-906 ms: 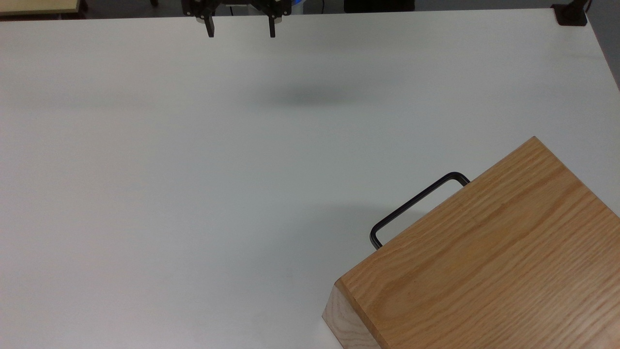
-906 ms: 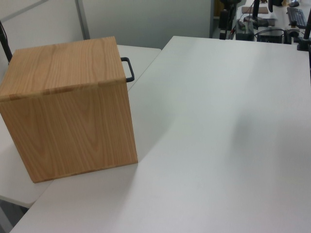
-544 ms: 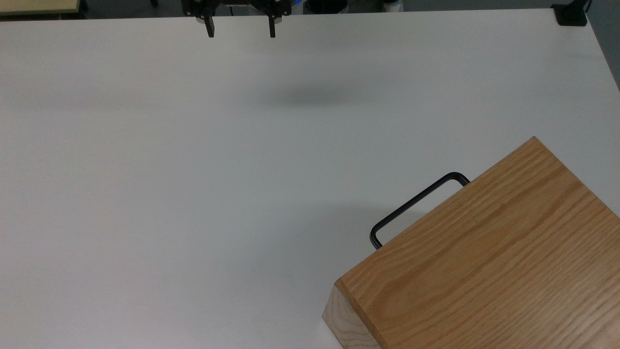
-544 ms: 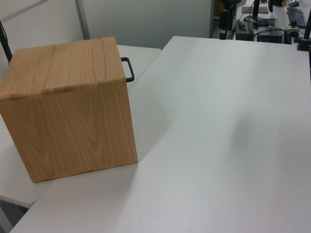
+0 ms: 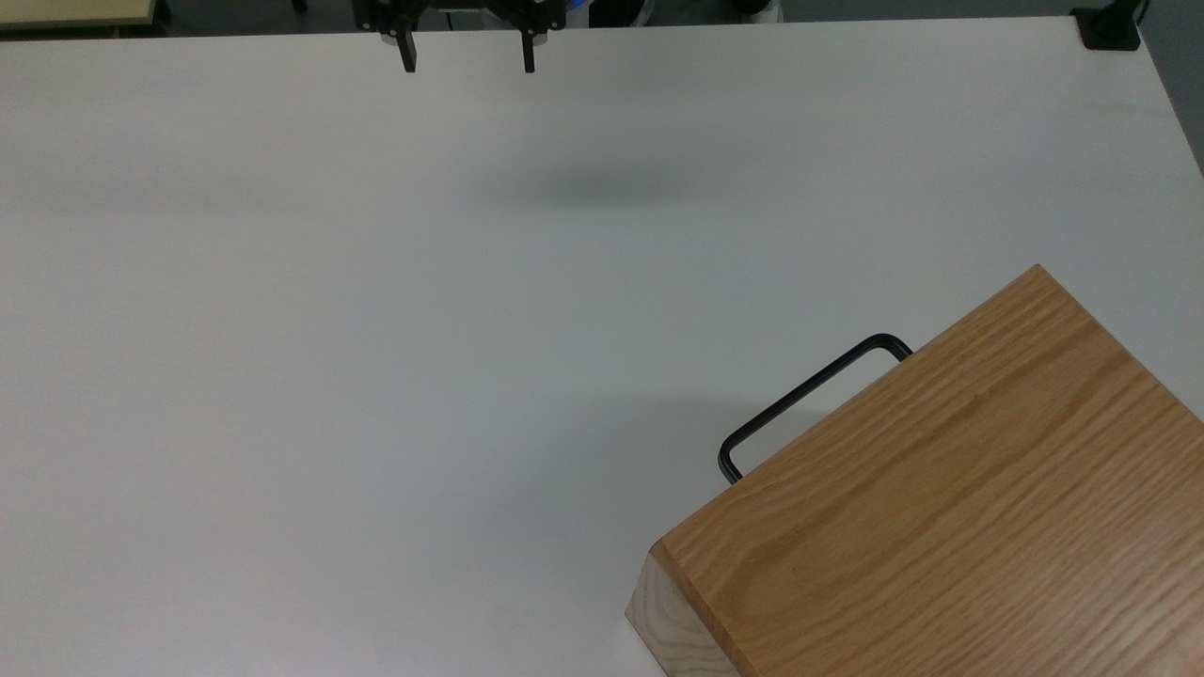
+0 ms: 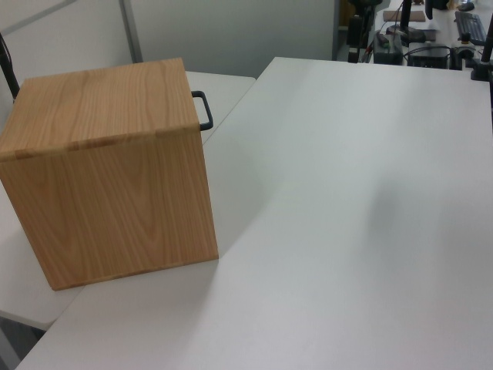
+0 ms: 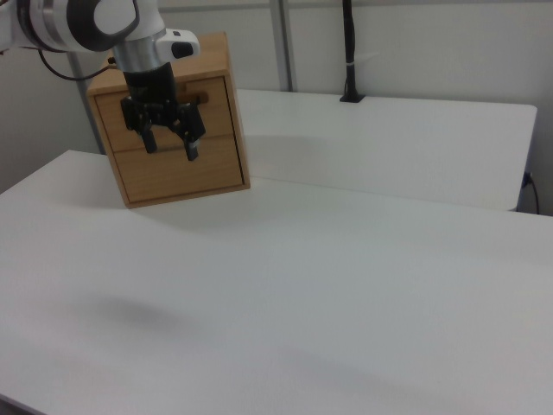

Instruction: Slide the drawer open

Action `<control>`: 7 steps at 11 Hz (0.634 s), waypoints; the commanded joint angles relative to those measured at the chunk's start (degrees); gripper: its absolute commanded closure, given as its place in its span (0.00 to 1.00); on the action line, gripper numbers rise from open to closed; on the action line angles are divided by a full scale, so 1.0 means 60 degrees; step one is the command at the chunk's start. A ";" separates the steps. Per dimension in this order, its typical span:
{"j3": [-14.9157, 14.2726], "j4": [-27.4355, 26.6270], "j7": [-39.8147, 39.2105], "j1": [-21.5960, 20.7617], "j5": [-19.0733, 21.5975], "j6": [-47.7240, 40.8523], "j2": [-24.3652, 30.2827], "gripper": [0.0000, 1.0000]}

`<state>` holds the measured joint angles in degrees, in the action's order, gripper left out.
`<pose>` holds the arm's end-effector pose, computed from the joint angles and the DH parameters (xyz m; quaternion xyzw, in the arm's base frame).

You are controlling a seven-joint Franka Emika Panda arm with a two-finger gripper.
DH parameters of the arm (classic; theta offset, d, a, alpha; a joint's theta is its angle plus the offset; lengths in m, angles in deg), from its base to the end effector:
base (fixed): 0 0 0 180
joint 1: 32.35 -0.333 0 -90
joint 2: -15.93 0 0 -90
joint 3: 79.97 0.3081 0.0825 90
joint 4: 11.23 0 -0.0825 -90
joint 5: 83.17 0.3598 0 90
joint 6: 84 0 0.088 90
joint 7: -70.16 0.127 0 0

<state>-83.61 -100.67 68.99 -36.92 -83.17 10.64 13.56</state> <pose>0.5515 0.0096 0.5861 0.9995 0.0184 0.0247 0.0014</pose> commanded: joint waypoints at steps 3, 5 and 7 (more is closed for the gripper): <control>0.0020 -0.0108 0.0005 0.0219 0.0160 0.0151 0.0118 0.00; 0.0093 -0.0108 0.0631 0.0146 0.0160 0.0136 0.0148 0.00; 0.0356 -0.0122 0.2575 0.0161 0.0247 0.0645 0.0089 0.00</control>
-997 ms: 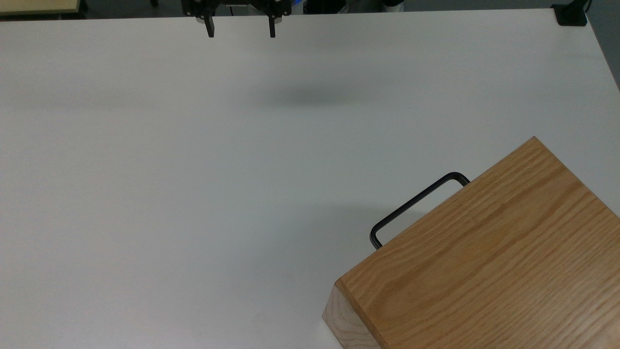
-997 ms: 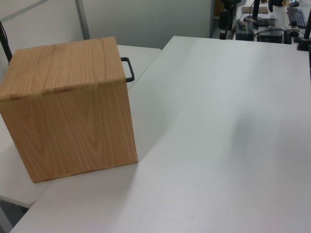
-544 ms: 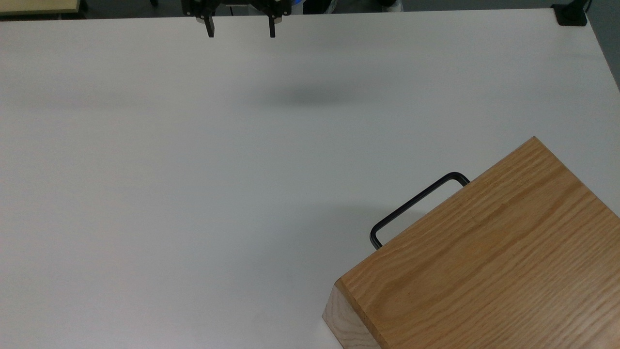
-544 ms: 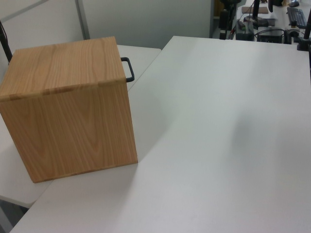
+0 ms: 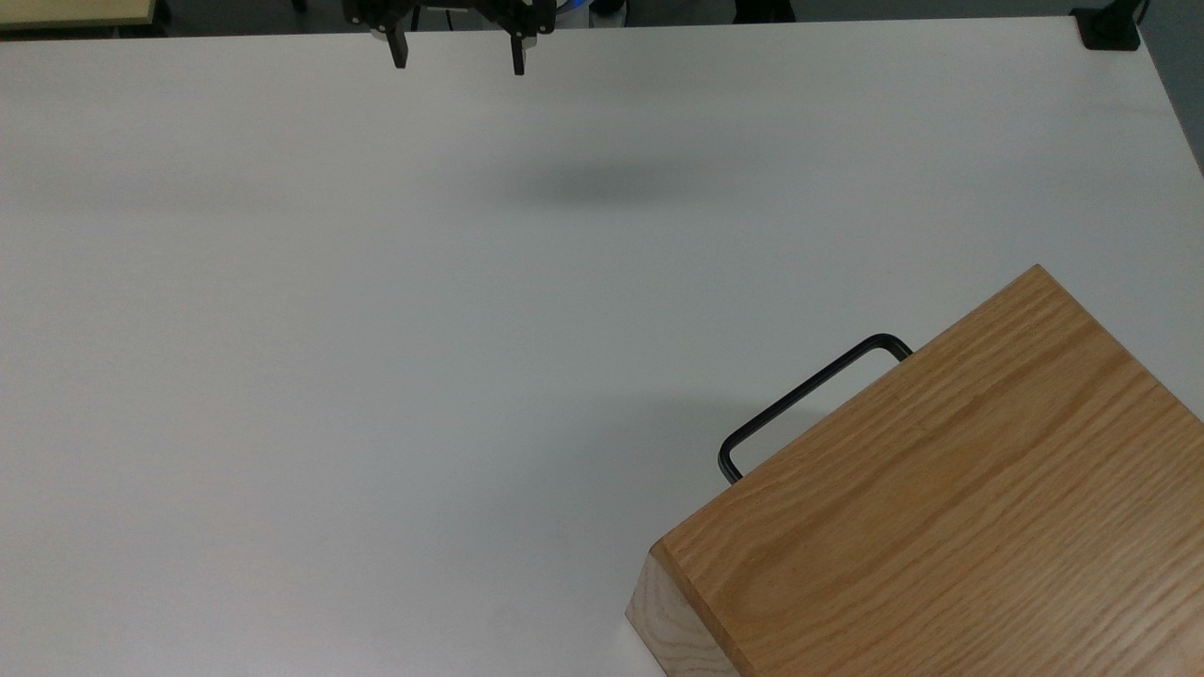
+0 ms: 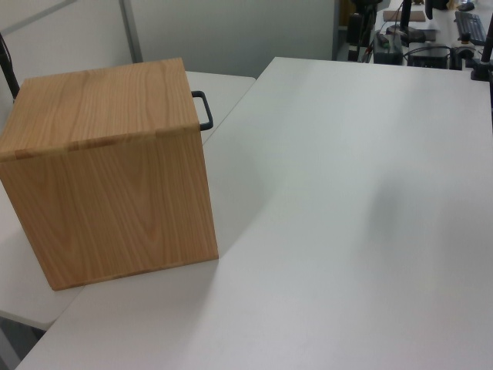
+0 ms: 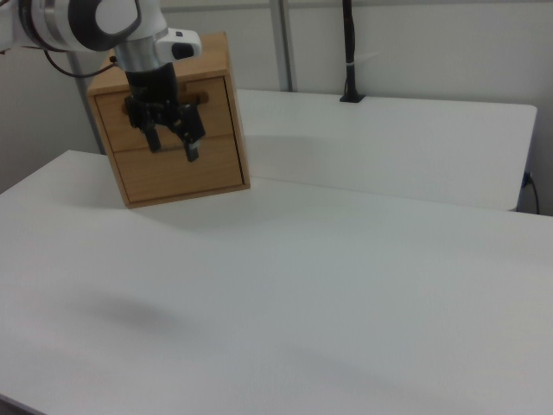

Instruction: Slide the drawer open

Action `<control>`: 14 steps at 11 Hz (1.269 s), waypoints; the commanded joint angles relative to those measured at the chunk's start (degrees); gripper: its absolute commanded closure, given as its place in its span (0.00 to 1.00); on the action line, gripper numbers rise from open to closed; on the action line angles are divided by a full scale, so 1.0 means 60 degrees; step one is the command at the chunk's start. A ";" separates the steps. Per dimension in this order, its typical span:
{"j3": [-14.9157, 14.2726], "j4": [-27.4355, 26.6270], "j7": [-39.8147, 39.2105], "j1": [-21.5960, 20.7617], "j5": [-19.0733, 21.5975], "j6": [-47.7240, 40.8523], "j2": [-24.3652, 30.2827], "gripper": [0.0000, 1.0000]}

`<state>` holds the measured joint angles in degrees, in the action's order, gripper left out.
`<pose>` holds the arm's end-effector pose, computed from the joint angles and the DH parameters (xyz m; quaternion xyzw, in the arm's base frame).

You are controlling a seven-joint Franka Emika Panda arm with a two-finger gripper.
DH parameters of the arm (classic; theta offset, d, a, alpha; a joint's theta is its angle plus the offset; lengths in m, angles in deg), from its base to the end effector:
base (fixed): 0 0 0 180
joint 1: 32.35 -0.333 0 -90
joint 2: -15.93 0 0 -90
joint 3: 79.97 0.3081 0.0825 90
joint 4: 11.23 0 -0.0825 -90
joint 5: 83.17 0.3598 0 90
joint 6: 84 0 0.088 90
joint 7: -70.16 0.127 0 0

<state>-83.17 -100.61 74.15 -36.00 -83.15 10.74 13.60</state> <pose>0.5516 0.0050 0.5871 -0.9992 0.0308 -0.0265 0.0001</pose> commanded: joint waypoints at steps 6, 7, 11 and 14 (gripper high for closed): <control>0.0897 -0.0104 0.6897 -0.0430 0.1779 0.5983 -0.1307 0.04; 0.1073 -0.0104 0.7589 -0.0430 0.2160 0.6848 -0.1585 0.19; 0.1410 0.0173 0.7963 -0.0460 0.4096 0.8495 -0.2581 0.48; 0.2055 0.0481 0.7977 -0.0561 0.4112 0.9871 -0.3417 0.50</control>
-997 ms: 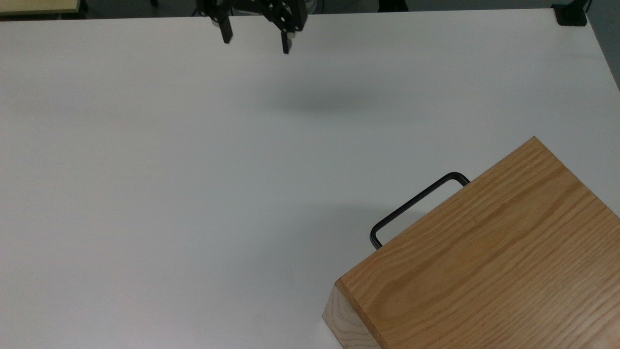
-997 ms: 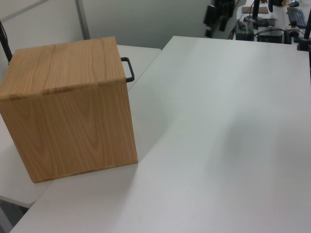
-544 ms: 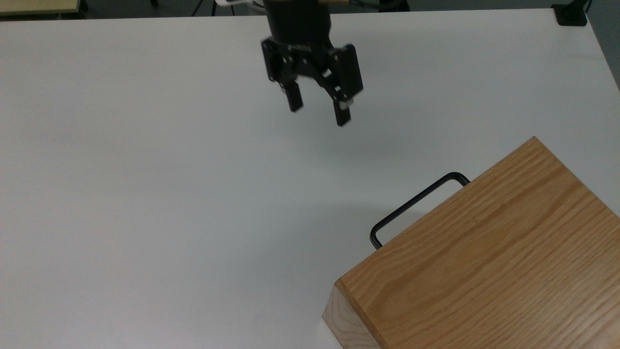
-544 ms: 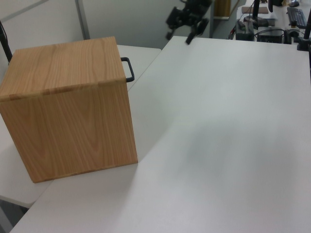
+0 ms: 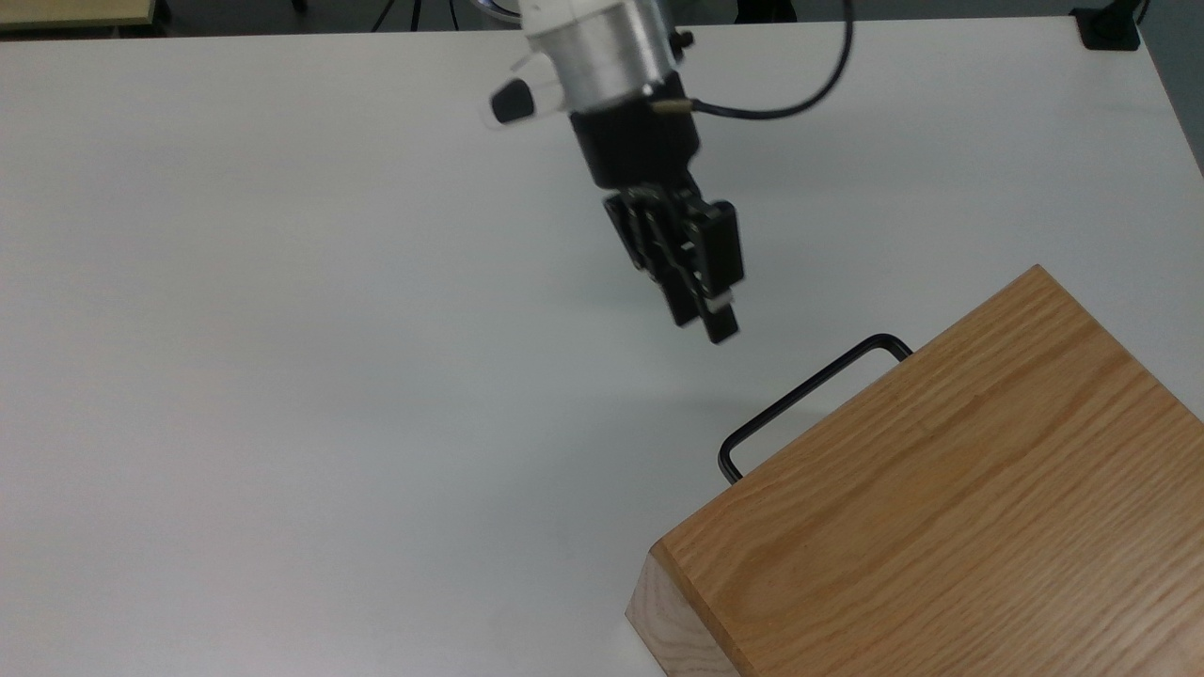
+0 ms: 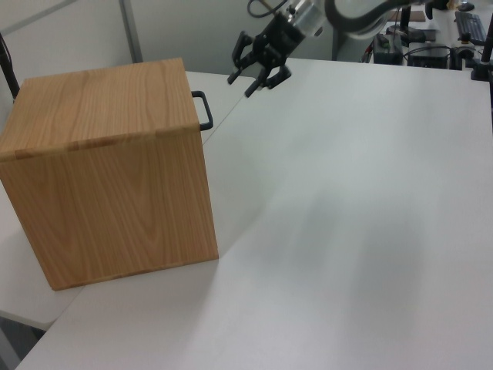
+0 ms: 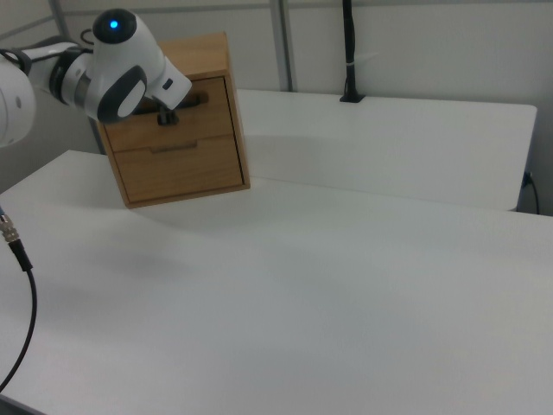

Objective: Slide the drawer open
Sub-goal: 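Move the gripper down toward the black drawer handle and close on it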

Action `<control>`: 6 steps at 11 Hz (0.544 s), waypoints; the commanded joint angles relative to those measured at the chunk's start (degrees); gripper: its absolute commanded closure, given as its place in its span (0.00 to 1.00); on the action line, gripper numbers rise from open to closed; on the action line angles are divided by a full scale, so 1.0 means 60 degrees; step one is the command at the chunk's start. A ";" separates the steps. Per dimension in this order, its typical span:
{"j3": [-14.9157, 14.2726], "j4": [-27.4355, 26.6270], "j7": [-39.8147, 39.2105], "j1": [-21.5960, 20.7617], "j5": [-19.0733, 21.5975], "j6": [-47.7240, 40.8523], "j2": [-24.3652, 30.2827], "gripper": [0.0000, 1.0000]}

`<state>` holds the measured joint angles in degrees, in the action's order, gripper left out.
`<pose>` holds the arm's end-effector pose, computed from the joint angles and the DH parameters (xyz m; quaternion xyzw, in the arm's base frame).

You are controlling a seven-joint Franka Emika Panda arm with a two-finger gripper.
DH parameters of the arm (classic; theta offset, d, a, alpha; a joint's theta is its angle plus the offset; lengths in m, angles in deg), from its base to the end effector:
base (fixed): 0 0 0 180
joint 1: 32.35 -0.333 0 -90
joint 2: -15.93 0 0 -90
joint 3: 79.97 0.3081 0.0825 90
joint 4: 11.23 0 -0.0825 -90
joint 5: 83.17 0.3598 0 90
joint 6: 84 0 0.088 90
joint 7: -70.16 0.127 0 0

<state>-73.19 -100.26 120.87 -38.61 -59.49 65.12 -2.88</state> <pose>0.6801 0.1411 0.5293 -0.8189 0.4240 -0.1987 0.3321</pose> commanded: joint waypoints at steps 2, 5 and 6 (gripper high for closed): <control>0.0421 0.0745 0.0365 -0.0289 0.0170 0.1249 -0.1066 0.50; 0.0582 0.1053 0.0454 -0.0348 0.0170 0.1850 -0.1433 0.51; 0.0626 0.1155 0.0455 -0.0421 0.0156 0.1924 -0.1536 0.51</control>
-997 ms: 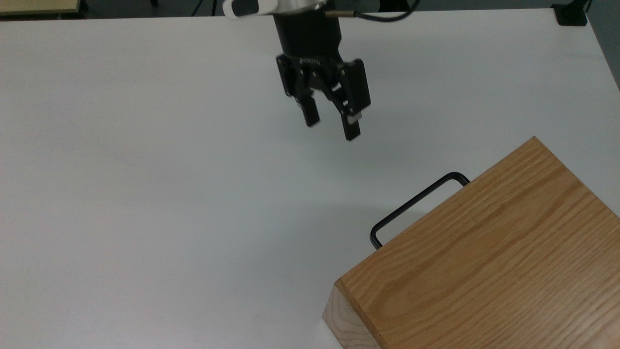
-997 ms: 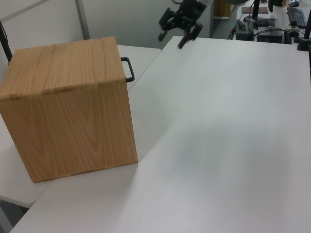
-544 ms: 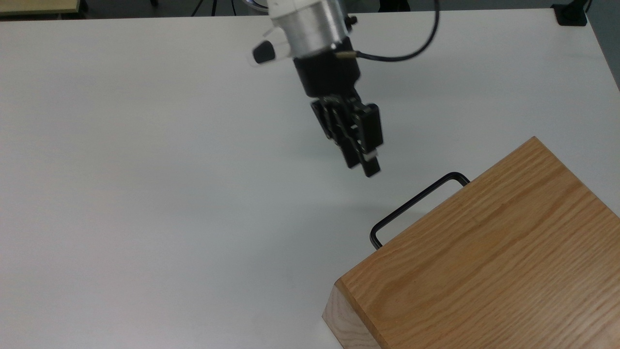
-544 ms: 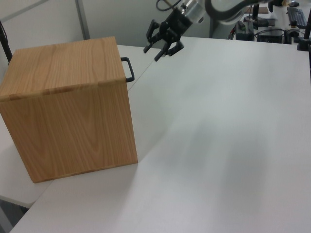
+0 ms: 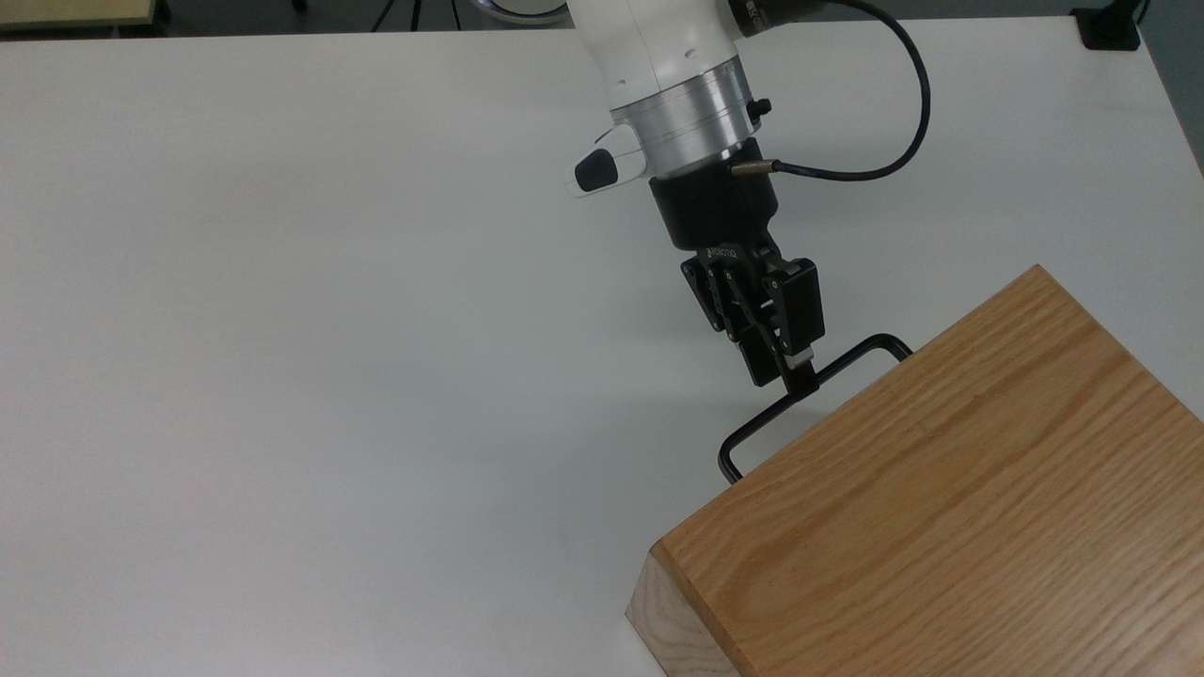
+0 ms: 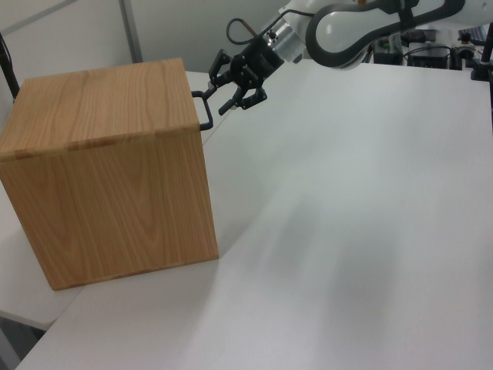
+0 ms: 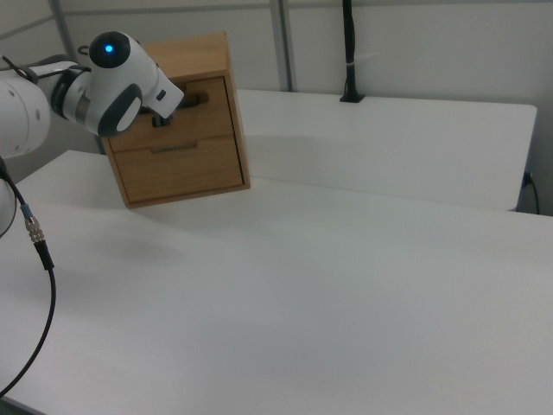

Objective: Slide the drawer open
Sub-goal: 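Move the gripper down toward the black drawer handle and close on it, then pull the gripped handle away from the cabinet, sliding the drawer out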

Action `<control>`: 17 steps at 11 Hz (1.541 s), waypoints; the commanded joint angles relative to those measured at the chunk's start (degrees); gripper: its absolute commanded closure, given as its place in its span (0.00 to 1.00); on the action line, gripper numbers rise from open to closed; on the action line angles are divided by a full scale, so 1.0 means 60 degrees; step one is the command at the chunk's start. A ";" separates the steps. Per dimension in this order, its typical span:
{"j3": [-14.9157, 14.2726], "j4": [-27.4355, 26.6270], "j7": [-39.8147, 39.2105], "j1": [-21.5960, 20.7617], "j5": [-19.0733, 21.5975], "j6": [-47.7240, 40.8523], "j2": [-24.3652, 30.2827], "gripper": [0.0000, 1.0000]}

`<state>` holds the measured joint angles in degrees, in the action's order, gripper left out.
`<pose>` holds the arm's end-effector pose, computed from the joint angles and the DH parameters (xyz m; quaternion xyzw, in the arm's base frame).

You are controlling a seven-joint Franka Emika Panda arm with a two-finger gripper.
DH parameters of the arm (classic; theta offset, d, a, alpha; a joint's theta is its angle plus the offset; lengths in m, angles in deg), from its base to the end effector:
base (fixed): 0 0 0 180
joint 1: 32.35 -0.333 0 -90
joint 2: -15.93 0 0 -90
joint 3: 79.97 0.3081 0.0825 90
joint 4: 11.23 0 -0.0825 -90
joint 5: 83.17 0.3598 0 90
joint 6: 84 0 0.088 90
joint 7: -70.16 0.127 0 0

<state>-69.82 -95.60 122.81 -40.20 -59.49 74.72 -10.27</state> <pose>0.7035 0.1856 0.5047 -0.7946 0.4230 -0.2219 0.3748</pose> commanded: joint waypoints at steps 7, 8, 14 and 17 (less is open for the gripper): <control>0.0066 0.0569 0.0335 -0.0274 0.0169 0.0456 -0.0613 0.91; 0.0051 0.0526 0.0351 -0.0230 0.0155 0.0456 -0.0569 0.91; 0.0066 -0.0849 0.0263 0.0120 0.0111 0.0107 0.0733 0.92; 0.0066 -0.1247 0.0263 0.0443 0.0125 -0.1034 0.1422 0.95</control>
<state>-69.33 -98.30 123.34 -39.94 -59.51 72.88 -8.60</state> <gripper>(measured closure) 0.846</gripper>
